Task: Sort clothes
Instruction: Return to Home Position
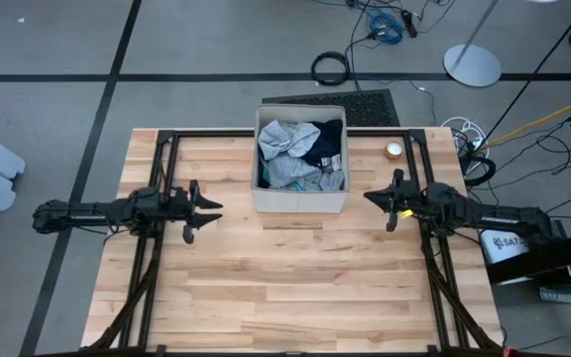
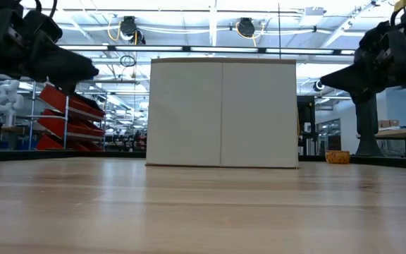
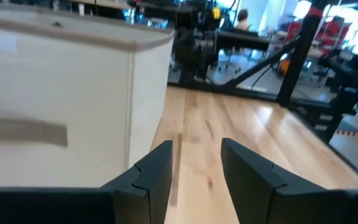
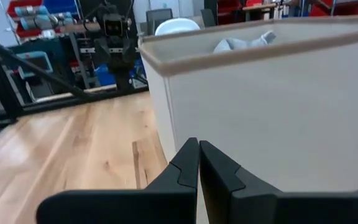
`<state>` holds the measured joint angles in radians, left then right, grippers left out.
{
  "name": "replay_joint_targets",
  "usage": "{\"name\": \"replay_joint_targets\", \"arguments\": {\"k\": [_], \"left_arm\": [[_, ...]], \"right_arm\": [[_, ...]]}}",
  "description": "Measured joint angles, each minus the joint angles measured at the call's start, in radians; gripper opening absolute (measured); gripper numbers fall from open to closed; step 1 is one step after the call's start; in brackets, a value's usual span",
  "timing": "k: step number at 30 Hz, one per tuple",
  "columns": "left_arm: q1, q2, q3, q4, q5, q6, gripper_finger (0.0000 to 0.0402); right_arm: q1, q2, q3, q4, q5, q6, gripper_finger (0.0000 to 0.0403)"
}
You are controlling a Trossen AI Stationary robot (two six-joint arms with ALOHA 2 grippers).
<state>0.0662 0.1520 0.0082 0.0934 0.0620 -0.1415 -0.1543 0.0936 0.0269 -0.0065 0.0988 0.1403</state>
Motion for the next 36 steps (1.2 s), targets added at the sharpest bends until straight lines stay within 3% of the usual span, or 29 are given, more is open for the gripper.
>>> {"name": "replay_joint_targets", "arguments": {"k": [11,18,36], "left_arm": [[0.000,0.001,0.000,-0.079,-0.057,0.072,0.0145],[0.000,0.014,0.000,-0.076,-0.086,0.077,0.0145],[0.000,0.013,-0.001,-0.077,-0.089,0.022,0.0145]], "right_arm": [[0.000,0.053,0.000,0.001,-0.002,-0.047,0.0000],[0.000,0.053,0.000,-0.018,-0.109,-0.048,0.0000],[0.000,0.053,0.000,-0.017,-0.100,-0.048,0.0000]]}}
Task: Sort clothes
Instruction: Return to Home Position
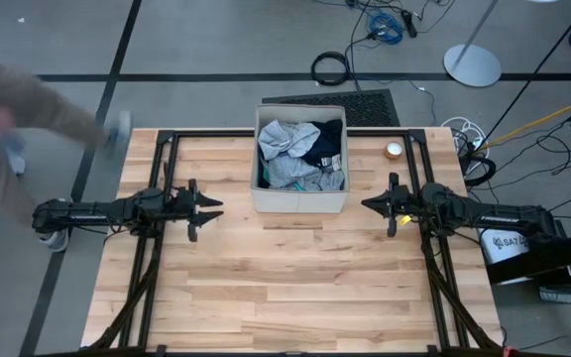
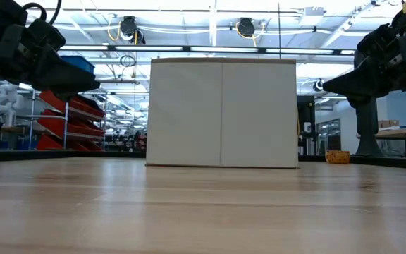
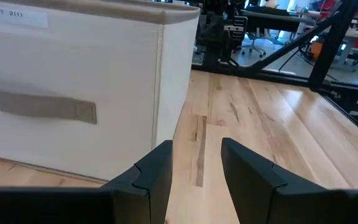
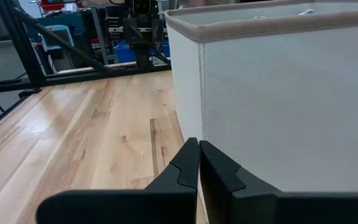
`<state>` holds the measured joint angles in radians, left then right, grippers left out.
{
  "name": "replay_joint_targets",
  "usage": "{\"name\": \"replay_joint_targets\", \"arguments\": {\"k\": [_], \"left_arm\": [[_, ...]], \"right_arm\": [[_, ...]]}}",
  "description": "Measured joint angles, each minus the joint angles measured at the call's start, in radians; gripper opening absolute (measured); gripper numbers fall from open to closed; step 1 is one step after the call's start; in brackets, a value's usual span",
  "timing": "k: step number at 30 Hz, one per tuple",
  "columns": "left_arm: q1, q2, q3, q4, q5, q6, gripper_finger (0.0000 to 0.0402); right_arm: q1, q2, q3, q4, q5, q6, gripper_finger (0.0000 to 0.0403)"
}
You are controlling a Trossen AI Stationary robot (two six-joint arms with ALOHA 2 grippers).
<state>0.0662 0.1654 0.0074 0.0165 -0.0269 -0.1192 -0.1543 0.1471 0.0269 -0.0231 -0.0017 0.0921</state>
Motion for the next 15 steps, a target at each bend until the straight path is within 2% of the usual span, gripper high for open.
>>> {"name": "replay_joint_targets", "arguments": {"k": [15], "left_arm": [[0.000,0.000,0.000,0.002,0.000,-0.004,0.0145]], "right_arm": [[0.000,0.000,0.000,0.000,0.000,0.000,0.0000]]}}
